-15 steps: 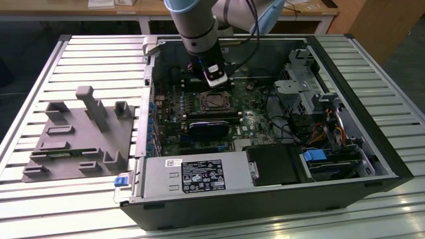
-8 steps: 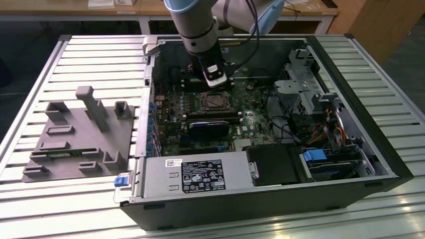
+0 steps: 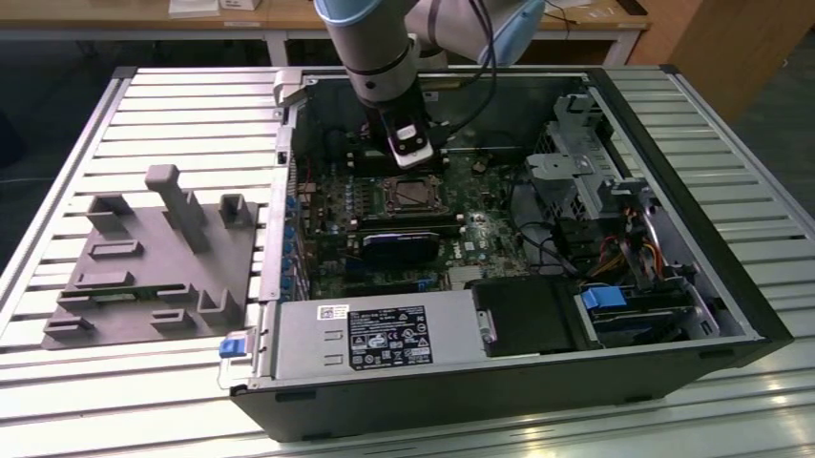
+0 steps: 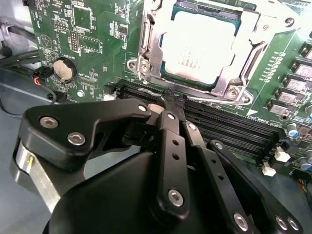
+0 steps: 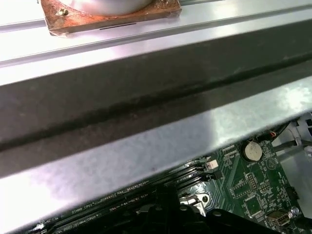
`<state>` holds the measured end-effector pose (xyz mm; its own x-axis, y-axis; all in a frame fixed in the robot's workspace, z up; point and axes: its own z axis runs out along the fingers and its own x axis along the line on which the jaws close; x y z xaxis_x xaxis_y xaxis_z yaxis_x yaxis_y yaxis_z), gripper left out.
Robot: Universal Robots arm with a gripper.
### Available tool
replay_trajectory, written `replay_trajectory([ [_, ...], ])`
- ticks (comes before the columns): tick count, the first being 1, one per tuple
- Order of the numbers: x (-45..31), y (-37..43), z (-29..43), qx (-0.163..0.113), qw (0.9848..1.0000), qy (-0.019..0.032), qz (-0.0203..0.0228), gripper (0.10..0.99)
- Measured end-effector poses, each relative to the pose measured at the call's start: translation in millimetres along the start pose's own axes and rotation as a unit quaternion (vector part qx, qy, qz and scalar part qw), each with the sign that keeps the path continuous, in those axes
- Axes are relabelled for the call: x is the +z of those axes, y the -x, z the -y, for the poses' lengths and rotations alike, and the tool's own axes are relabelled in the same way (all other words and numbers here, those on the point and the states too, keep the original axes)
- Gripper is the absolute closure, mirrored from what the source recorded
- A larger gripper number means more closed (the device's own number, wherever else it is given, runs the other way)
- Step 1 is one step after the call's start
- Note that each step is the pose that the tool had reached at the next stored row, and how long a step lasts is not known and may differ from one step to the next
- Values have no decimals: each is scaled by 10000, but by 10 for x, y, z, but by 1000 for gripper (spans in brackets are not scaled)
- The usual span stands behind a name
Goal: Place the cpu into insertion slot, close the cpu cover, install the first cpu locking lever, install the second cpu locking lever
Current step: 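Install the first cpu locking lever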
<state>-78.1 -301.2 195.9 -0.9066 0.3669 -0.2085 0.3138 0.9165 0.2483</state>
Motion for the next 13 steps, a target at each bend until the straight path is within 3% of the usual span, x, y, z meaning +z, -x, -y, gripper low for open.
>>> replay_trajectory([
  [13,55,-14,9,87,9999,-98,55,980],
])
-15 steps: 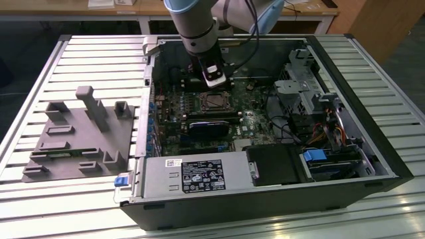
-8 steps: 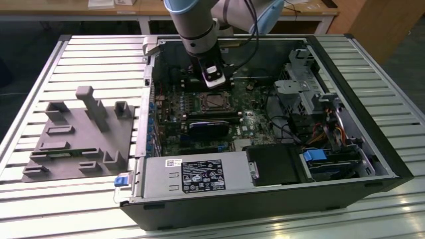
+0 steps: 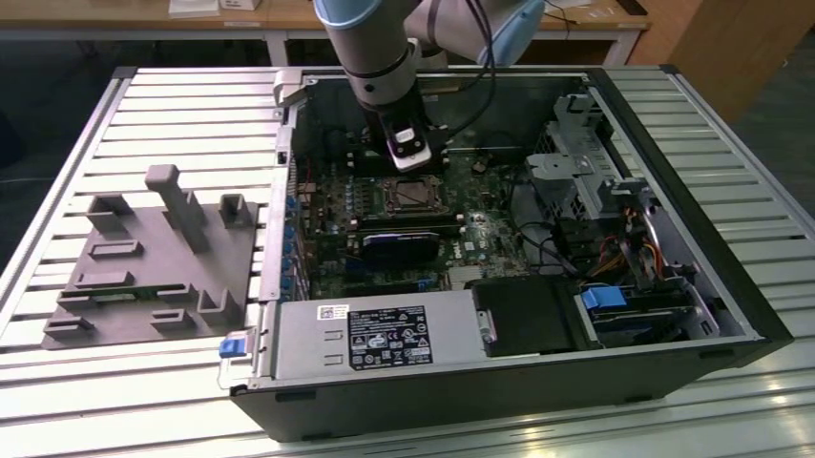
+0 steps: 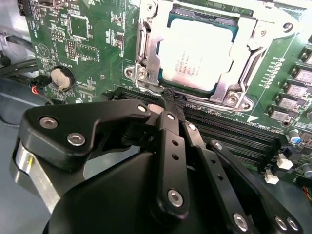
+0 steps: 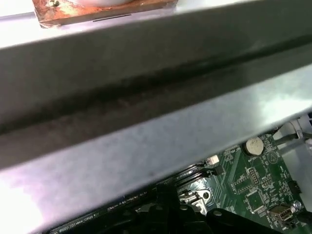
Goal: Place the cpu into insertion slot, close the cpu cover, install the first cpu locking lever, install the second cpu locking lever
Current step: 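Install the first cpu locking lever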
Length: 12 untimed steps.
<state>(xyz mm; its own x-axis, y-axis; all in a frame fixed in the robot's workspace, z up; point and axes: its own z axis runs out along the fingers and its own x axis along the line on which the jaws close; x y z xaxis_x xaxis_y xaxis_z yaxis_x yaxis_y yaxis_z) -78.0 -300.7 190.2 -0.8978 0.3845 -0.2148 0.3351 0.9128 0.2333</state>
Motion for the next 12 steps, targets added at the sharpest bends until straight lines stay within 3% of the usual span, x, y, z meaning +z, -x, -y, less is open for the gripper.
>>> replay_trajectory([
  [6,9,-3,3,12,10000,-4,2,980],
  [12,10,-2,2,20,10000,24,-6,980],
])
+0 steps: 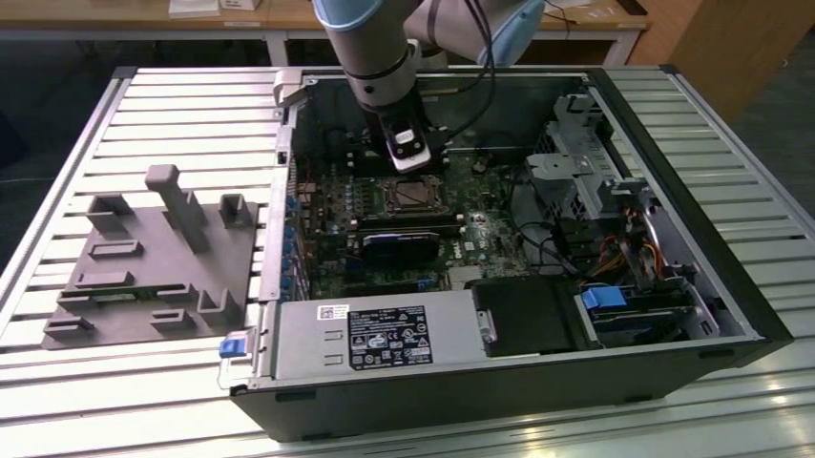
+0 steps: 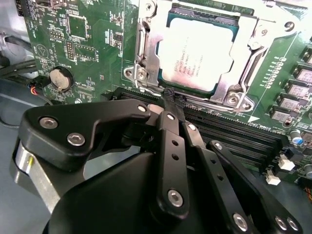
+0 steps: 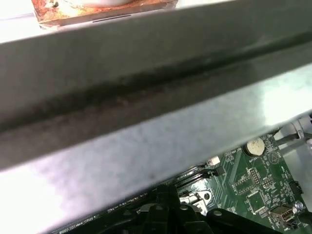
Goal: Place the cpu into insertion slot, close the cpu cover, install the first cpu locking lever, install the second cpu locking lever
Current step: 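Install the first cpu locking lever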
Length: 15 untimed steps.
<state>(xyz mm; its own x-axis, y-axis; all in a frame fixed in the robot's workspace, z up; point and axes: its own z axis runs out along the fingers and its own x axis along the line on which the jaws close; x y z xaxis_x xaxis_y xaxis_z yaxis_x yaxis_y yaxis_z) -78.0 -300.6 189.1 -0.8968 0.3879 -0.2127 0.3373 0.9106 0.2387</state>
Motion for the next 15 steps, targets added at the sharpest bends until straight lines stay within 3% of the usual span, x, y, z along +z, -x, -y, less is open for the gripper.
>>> replay_trajectory([
  [8,-41,9,-10,0,10000,-1,0,980],
  [15,-152,34,-38,0,10000,-2,0,980],
])
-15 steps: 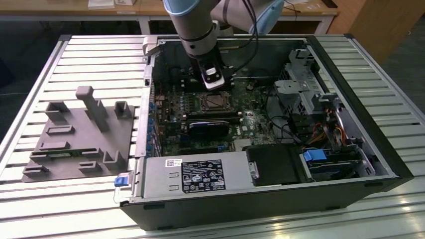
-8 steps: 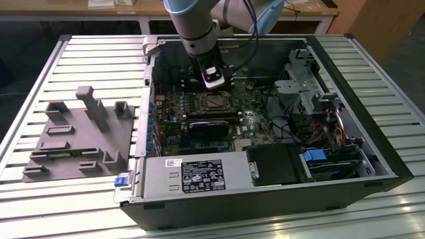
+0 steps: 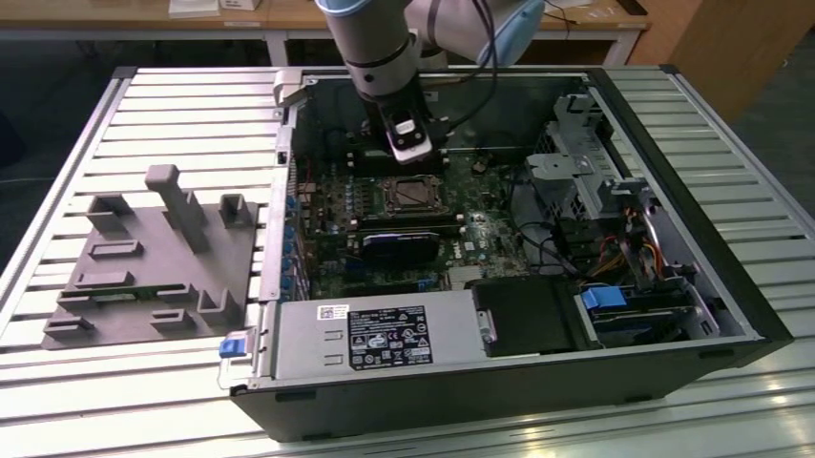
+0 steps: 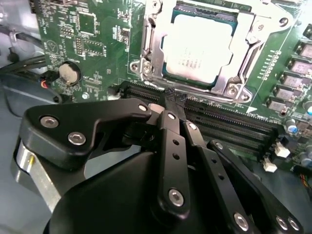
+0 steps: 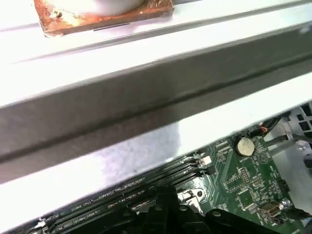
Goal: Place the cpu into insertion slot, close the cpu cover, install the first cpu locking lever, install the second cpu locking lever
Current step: 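Install the first cpu locking lever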
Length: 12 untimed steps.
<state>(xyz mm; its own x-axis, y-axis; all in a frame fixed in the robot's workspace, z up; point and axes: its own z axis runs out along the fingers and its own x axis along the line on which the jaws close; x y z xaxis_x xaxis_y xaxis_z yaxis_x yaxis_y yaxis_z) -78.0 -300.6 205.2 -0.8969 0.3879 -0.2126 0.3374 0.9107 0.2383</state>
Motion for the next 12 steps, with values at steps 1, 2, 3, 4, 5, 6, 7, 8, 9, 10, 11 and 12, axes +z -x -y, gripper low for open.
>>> replay_trajectory([
  [1,-18,4,-5,0,10000,1,0,980],
  [2,-36,8,-9,0,10000,1,0,980],
  [3,-53,12,-13,0,10000,0,0,980],
  [4,-72,16,-18,0,10000,0,0,980],
  [5,-88,20,-22,0,10000,0,0,980],
  [6,-107,24,-27,0,10000,0,0,980],
  [7,-124,28,-31,0,10000,0,0,980],
  [8,-140,31,-35,0,10000,0,0,980],
  [9,-156,35,-39,0,10000,0,0,980],
  [10,-170,38,-43,0,10000,0,0,980],
  [11,-177,40,-45,0,10000,2,0,980],
  [12,-180,40,-45,0,10000,1,0,980],
])
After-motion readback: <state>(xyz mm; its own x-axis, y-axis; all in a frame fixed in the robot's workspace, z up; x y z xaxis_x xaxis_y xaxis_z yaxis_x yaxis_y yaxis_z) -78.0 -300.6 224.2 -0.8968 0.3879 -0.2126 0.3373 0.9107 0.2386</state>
